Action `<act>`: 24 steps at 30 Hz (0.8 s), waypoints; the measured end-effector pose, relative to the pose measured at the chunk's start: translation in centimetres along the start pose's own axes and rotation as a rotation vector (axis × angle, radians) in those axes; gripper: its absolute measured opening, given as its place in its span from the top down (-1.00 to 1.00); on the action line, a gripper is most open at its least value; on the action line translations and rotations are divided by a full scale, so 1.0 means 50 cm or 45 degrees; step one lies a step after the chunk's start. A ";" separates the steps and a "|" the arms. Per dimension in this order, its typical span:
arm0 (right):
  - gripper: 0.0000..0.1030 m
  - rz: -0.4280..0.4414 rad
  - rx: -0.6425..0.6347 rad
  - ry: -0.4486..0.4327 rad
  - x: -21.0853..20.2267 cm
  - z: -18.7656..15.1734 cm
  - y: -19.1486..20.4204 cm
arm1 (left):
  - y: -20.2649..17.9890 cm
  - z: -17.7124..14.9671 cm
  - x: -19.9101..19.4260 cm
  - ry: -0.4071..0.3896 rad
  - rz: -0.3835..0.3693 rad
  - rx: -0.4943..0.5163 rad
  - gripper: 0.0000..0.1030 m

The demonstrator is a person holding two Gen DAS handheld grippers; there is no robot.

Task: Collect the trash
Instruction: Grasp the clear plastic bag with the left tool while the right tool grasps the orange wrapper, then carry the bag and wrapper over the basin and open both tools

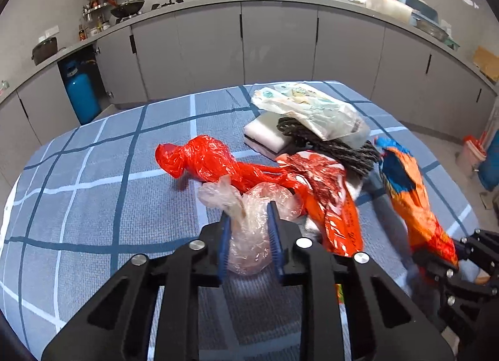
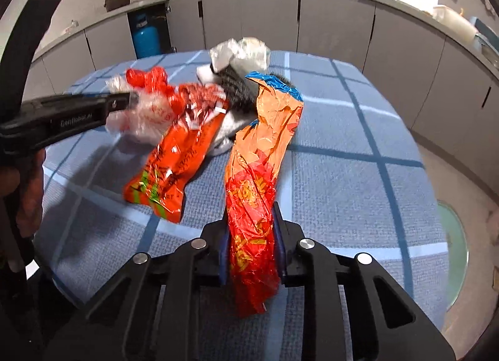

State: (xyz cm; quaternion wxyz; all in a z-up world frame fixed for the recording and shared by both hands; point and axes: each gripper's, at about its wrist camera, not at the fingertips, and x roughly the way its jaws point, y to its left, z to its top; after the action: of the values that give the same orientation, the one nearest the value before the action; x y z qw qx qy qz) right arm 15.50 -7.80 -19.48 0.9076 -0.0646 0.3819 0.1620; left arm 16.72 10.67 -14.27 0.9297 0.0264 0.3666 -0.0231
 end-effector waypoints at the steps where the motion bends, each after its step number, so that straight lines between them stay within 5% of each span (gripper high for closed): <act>1: 0.55 -0.006 0.001 -0.016 -0.006 0.004 -0.003 | 0.000 0.000 -0.009 -0.006 -0.001 0.001 0.58; 24: 0.55 -0.016 0.099 -0.166 -0.076 -0.011 -0.047 | 0.005 0.078 -0.201 -0.308 0.139 0.073 0.87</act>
State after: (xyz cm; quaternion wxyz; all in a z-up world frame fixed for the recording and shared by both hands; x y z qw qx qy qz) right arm 13.47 -11.06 -17.17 0.9333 -0.0212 0.3277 0.1453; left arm 12.05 10.89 -4.57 0.9659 0.0698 0.2491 0.0139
